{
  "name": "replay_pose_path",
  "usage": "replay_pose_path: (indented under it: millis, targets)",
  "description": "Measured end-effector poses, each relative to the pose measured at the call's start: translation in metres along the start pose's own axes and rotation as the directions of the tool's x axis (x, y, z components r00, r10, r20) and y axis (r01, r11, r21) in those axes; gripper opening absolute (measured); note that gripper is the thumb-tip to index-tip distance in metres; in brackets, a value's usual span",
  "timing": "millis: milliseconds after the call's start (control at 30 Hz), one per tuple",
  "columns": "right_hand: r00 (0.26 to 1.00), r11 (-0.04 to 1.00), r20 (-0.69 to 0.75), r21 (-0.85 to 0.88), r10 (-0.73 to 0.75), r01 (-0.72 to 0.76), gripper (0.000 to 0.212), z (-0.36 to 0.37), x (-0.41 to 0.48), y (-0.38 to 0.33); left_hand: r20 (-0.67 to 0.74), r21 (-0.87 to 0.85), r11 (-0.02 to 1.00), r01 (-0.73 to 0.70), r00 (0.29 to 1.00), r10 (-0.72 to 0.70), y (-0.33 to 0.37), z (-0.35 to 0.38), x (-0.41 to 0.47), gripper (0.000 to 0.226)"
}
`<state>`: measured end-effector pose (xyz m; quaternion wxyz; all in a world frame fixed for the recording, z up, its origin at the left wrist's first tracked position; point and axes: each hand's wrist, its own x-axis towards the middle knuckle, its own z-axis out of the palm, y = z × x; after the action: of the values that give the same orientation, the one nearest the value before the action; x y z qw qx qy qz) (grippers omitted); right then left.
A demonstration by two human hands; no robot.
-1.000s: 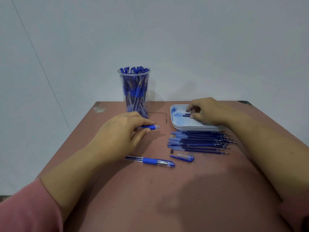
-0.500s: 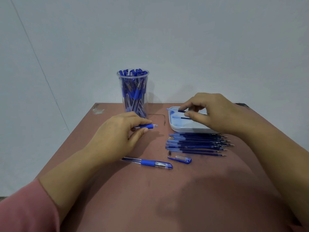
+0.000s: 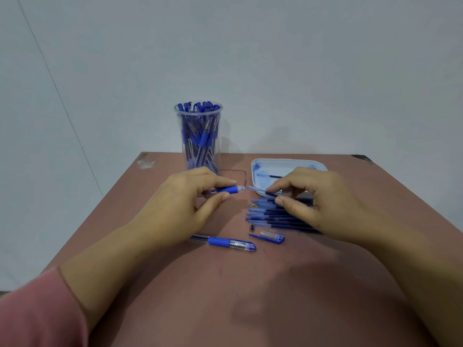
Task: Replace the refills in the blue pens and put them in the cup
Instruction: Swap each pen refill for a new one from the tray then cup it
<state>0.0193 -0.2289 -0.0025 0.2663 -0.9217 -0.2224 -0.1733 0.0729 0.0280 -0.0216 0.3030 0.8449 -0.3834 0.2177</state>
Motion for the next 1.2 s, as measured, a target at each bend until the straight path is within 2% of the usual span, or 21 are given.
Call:
replay_pose_path:
  millis: [167,467,900,967,1100,1200]
  targets:
    - [1.0,1.0,0.027,0.018,-0.004,0.003,0.037,0.004,0.0,0.004,0.004,-0.012,1.0,-0.001,1.0,0.001,0.001,0.001,0.0,0.024]
    - [0.999,0.999,0.003,-0.031,-0.034,0.034,0.021,0.008,0.004,0.007,0.021,0.018,1.0,-0.018,1.0,0.018,-0.003,-0.001,0.0,0.025]
    - [0.998,0.998,-0.01,0.0,-0.065,0.065,0.029,0.008,0.003,0.008,0.032,-0.03,0.999,0.036,0.999,-0.035,-0.001,0.002,0.0,0.024]
    - [0.997,0.997,0.0,-0.032,-0.075,0.075,0.024,0.01,0.004,0.011,0.048,-0.015,1.0,0.019,0.999,-0.018,-0.002,0.001,0.0,0.023]
    - [0.989,0.978,-0.01,-0.149,-0.146,0.143,0.023,0.014,0.007,0.017,0.08,0.061,0.998,-0.029,0.997,0.024,-0.004,-0.001,0.001,0.027]
    - [0.975,0.957,-0.011,-0.195,-0.222,0.216,0.024,0.018,0.009,0.013,0.117,0.056,0.996,-0.074,0.991,0.067,0.001,0.0,0.0,0.029]
